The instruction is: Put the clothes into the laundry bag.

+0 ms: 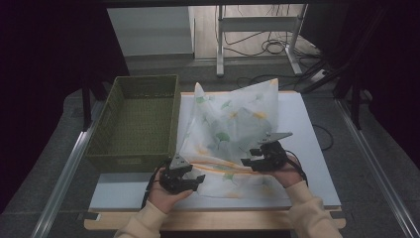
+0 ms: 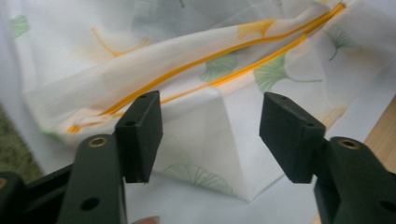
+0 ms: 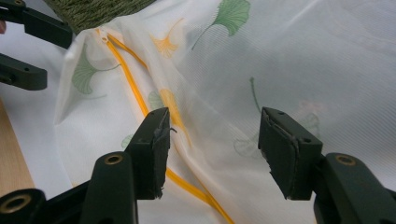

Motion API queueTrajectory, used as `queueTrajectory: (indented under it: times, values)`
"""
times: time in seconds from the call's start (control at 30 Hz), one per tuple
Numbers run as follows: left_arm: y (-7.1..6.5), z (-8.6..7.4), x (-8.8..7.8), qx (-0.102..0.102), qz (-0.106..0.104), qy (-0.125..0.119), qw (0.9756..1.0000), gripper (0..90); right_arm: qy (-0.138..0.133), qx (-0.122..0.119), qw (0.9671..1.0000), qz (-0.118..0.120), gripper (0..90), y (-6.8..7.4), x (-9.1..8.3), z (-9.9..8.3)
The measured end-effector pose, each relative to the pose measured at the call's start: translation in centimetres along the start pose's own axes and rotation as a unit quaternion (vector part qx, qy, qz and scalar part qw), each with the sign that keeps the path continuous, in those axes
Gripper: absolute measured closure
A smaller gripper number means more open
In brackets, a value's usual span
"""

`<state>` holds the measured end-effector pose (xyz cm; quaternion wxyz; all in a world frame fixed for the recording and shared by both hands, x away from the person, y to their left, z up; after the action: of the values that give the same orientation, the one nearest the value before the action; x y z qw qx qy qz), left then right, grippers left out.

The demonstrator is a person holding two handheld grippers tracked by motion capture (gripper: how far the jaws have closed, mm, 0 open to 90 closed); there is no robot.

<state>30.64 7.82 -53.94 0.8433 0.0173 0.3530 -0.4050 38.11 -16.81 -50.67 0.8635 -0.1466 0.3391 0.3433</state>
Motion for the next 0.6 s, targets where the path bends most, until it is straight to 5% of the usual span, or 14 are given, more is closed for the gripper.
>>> queueTrajectory:
  times: [0.13,0.43,0.6]
  values:
    - [-0.1,-0.4,-0.2,-0.005,0.003,0.005,1.0000,35.8,0.001,0.000,1.0000,-0.006,43.3,-0.2,-0.4,-0.5]
    - [0.3,0.2,2.1,-0.009,0.061,0.025,0.9978,31.0,-0.003,0.006,0.9997,-0.022,43.4,-0.9,-1.5,-1.3]
    - [1.2,-0.3,2.9,-0.010,0.081,0.041,0.9958,43.8,-0.002,0.002,0.9997,-0.024,43.7,-0.9,-1.7,-1.5]
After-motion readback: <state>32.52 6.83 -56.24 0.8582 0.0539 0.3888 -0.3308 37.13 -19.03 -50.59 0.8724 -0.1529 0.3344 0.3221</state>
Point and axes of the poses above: each handheld gripper's, and its own axes: x roughly forward along the jaws, z roughly out of its top, y roughly to its left, the point moved 6 cm from there along x, roughly forward along the jaws, and after that the axes turned 10 degrees about -z, right-handed, at the moved point
